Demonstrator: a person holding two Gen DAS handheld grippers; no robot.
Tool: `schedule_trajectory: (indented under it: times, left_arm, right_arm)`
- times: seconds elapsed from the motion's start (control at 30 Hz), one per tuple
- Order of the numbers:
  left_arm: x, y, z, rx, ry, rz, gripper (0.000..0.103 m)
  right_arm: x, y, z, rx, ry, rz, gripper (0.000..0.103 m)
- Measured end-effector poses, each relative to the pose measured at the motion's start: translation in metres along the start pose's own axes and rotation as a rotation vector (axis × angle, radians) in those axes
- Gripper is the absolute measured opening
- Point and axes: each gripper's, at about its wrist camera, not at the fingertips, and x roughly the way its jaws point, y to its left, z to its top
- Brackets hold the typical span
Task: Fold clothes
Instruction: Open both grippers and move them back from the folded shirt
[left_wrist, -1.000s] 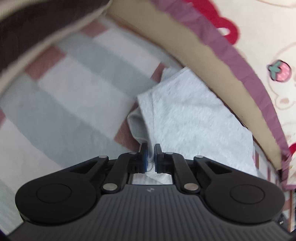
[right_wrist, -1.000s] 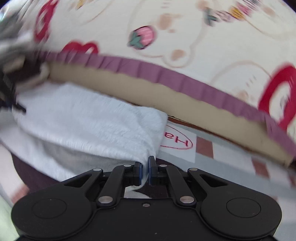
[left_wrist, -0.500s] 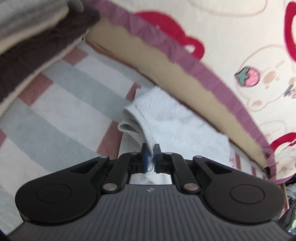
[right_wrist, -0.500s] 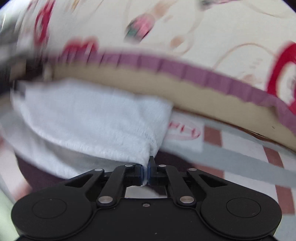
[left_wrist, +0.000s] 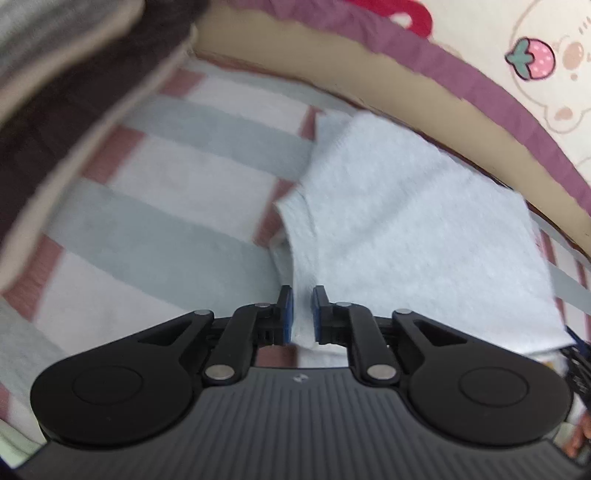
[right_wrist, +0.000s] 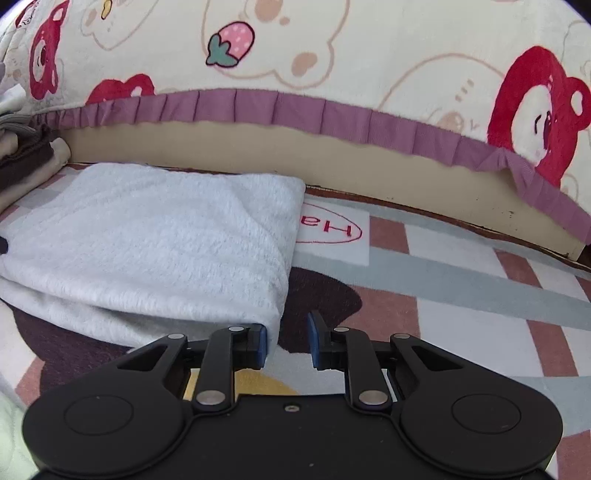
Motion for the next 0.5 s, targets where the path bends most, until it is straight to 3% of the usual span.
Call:
schedule_trajectory:
  times: [0.1, 0.17, 0.3, 0.37, 0.43, 0.5]
  left_arm:
    - [-0.012, 0.000, 0.004, 0.057, -0.090, 0.071, 0.011]
    - [-0.016, 0.001, 0.006, 0.026, -0.112, -0.014, 0.011]
    - [-0.004, -0.021, -0.001, 0.123, -0.064, -0.057, 0.014]
    - [0.002, -0.032, -0.005, 0.172, -0.040, -0.079, 0.017]
    - [0.008, -0.044, -0.009, 0.220, -0.016, -0.101, 0.026]
    - [0.014, -0.055, -0.012, 0.269, 0.008, -0.122, 0.028]
  right_arm:
    - [-0.007, -0.003, -0.004, 0.013, 0.020, 0.007, 0.021]
    - [-0.010, -0.007, -0.006, 0.040, 0.043, 0.019, 0.022]
    - [-0.012, -0.027, 0.001, 0.233, 0.214, 0.071, 0.021]
    - [-0.023, -0.043, 0.000, 0.318, 0.203, 0.066, 0.022]
    - [-0.036, -0.055, 0.003, 0.381, 0.114, 0.090, 0.032]
    - [-0.036, -0.056, 0.012, 0.397, 0.046, 0.145, 0.038]
